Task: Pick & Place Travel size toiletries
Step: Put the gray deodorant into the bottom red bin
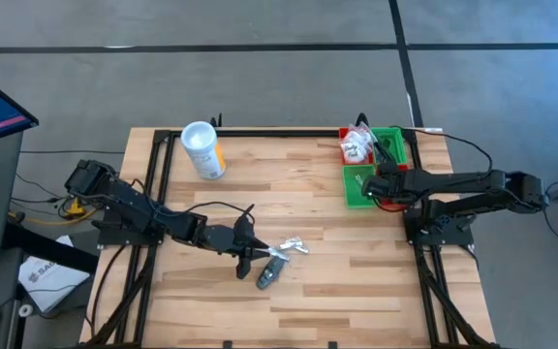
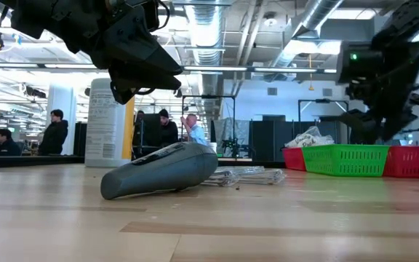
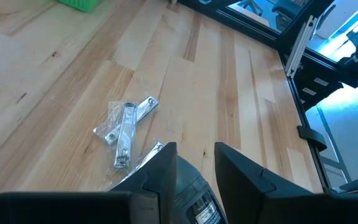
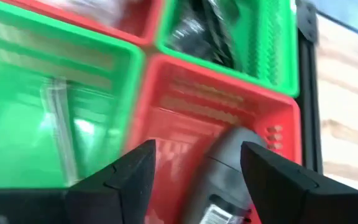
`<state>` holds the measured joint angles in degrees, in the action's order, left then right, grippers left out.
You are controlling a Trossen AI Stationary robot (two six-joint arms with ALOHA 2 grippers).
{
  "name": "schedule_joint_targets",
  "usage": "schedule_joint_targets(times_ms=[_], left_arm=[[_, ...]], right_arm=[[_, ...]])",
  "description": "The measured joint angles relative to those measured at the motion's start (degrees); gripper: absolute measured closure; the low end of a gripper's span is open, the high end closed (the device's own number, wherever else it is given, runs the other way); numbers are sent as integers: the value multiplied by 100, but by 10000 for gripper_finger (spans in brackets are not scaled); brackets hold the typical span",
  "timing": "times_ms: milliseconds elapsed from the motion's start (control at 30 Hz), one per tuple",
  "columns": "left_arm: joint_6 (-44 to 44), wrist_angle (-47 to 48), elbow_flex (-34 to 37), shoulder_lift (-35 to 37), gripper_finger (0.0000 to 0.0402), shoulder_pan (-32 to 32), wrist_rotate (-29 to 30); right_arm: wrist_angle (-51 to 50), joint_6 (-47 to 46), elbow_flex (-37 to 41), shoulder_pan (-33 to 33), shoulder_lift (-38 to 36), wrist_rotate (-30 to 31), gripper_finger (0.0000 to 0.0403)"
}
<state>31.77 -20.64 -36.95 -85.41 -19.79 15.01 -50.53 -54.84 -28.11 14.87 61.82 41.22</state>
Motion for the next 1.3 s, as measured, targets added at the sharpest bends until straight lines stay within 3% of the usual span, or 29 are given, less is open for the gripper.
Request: schedule_joint_targets(times_ms=[300,567,733,867,1300], left_arm=[[39,0,0,0,300,-45,-3],[65,2,0,0,300,-262,-14],[164,0,0,0,300,-365,-14],[333,-6,0,0,300,-378,-12],[857,-26,-170,-351,300,-614,124]], right_arm=[[402,823,-842,-1032,-2,-54,195],[2697,2988,-934,-2309,16,-684,195],[3774,3689,-934,-2843,230,-1138,200],[4297,3998,-934,-3110,584,-1439,205],[4936,4139,-932,-3197,1448,-1445,211]])
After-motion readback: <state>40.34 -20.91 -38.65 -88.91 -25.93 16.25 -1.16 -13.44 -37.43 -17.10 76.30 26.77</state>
